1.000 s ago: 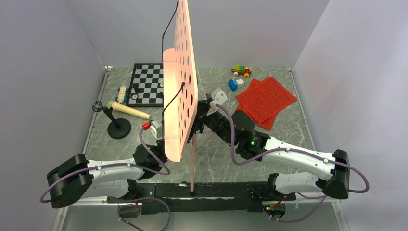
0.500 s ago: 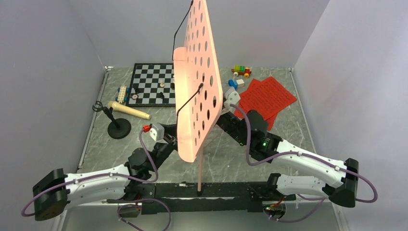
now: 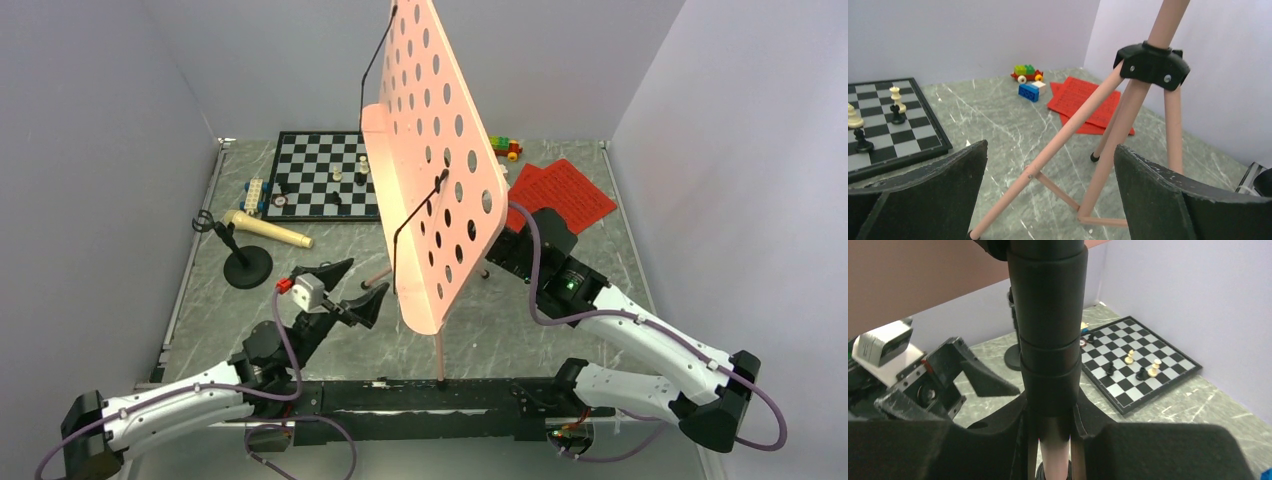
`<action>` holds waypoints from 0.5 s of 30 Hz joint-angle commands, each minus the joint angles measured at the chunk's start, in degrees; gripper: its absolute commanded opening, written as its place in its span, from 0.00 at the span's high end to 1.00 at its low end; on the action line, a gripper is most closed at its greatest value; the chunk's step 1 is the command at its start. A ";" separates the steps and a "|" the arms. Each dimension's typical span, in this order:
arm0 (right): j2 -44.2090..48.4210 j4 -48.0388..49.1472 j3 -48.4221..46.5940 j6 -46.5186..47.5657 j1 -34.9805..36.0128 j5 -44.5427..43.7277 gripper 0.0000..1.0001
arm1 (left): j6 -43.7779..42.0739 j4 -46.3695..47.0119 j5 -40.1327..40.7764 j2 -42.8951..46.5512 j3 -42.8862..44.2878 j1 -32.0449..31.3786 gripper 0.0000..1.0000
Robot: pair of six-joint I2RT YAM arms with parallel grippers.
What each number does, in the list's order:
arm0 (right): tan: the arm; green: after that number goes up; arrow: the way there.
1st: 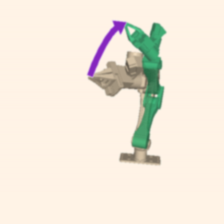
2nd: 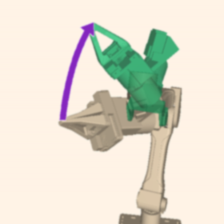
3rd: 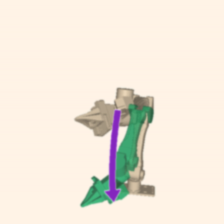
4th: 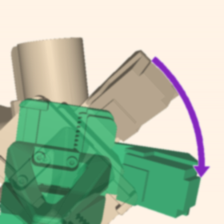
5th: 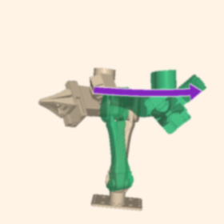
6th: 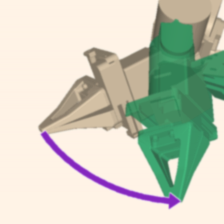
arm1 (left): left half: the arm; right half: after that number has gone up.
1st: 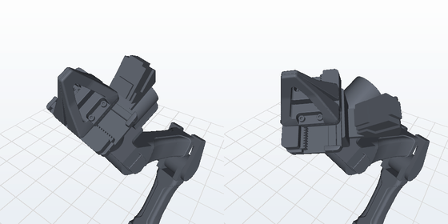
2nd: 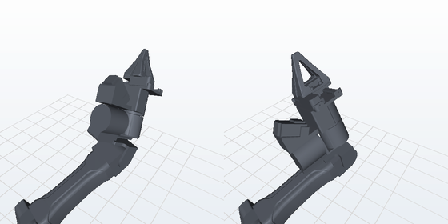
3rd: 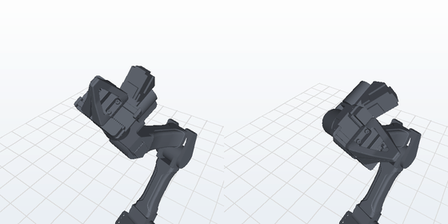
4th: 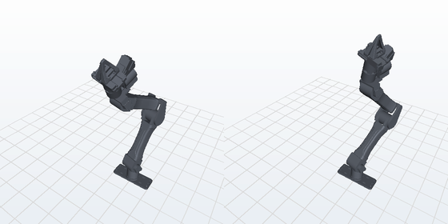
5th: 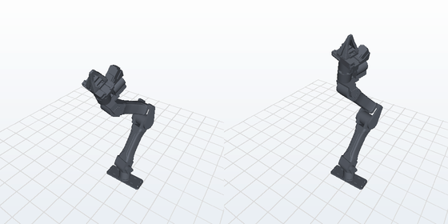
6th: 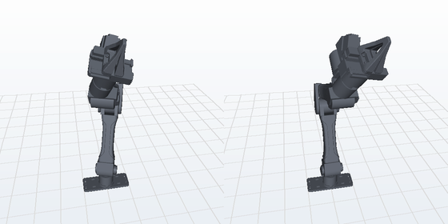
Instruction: Pack up the instrument practice props
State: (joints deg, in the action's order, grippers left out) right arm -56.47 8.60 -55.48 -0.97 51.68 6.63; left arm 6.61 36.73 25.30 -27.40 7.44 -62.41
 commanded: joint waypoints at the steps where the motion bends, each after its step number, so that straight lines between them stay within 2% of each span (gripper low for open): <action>1: -0.76 2.38 -5.50 -0.70 -1.46 15.86 1.00 | -2.26 -0.64 -4.87 4.23 -0.92 1.24 0.01; 4: -1.64 2.63 -6.82 -2.29 -2.53 19.88 1.00 | -1.33 -0.17 -10.41 3.79 0.02 3.12 0.01; 7: -1.58 1.88 -6.94 -2.58 -2.55 21.31 1.00 | 0.69 0.60 -17.28 -0.75 2.14 7.11 0.01; 12: -0.25 1.81 -5.32 -3.35 -2.63 22.06 1.00 | 3.78 6.05 -26.70 -13.83 5.45 14.69 0.01; 15: 0.26 1.75 -4.87 -3.64 -2.61 22.34 1.00 | 2.64 10.63 -29.47 -22.91 8.14 15.15 0.01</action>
State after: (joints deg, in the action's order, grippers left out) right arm -58.96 5.96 -58.72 -1.87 48.56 23.14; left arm 8.51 39.83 3.84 -42.41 11.07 -48.29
